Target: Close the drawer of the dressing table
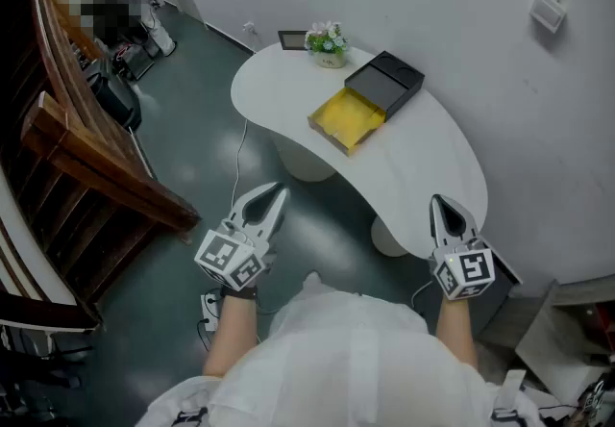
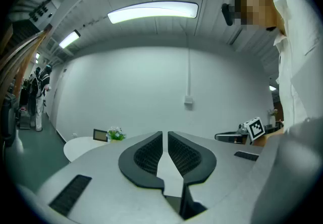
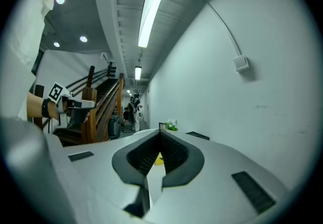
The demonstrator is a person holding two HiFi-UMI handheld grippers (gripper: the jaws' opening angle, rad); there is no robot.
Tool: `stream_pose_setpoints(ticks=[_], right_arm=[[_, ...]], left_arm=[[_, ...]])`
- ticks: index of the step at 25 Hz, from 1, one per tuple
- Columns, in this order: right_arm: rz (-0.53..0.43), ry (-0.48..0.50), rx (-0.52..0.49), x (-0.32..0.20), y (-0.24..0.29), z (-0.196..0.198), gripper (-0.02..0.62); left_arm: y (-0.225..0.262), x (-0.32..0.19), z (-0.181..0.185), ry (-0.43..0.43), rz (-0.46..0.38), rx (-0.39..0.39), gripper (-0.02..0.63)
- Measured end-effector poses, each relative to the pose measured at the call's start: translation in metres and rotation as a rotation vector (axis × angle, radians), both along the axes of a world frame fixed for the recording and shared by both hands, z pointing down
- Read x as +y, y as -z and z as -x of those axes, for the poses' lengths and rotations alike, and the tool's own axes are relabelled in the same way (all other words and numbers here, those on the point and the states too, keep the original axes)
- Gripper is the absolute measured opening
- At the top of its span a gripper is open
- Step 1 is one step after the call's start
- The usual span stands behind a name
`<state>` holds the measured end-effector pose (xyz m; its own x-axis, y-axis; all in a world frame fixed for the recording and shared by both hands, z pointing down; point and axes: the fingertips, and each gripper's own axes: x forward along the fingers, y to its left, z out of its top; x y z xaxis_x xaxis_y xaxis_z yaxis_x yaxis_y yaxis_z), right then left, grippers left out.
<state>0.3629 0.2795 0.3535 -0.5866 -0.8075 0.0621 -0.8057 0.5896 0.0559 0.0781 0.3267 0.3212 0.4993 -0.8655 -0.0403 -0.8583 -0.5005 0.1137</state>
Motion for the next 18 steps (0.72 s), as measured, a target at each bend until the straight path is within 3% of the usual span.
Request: stream_pose_setpoints(ticks=[18], right_arm=[[-0.009, -0.003, 0.011, -0.0007, 0.0012, -0.0048, 0.009]], left_arm=[[0.0001, -0.0019, -0.0062, -0.005, -0.003, -0.007, 0.044]])
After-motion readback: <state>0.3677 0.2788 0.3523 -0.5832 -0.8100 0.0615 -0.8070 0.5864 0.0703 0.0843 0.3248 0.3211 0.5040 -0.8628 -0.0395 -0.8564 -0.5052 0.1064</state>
